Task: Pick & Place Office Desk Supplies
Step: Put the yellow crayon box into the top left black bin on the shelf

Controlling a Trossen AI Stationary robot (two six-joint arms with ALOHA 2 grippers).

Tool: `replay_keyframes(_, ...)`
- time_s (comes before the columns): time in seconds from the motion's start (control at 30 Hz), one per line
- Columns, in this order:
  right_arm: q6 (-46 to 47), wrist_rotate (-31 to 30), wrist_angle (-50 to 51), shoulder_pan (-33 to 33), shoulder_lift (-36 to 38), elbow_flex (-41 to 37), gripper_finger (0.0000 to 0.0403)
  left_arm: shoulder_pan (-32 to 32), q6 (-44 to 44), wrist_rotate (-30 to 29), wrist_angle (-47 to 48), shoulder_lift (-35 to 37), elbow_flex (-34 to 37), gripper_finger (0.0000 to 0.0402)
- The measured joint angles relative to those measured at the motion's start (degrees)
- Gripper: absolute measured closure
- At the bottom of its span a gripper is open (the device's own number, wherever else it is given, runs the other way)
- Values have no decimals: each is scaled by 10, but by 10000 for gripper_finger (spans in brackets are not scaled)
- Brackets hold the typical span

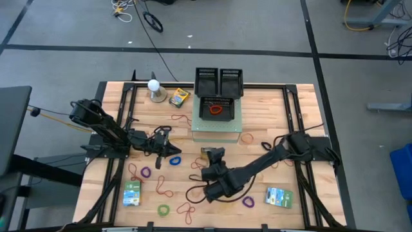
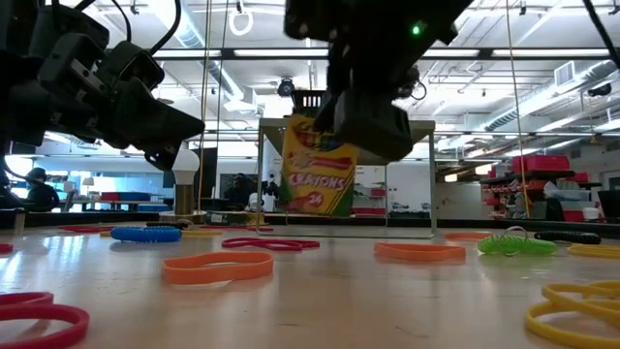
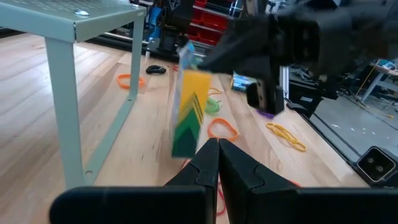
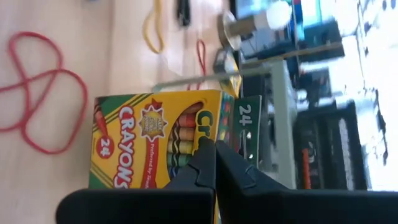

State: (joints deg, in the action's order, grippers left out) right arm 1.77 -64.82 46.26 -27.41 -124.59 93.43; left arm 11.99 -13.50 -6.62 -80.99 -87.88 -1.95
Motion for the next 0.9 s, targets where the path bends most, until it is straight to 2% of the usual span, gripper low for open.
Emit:
replay_keyframes(0.2,-67,-19,-29,4,-20,0,403,0,0,-11,5,0,0,383)
replay_keyframes(0.4,-72,-27,-32,18,-23,-1,403,0,0,-14,12,0,0,383)
replay_keyframes(0.63,-84,-21,-48,32,-23,-1,403,0,0,-24,16,0,0,383)
replay_keyframes(0.77,-101,19,-70,33,-24,-1,403,0,0,-24,16,0,0,383)
replay_keyframes(0.9,-117,8,-73,33,-31,-1,403,0,0,-24,16,0,0,383)
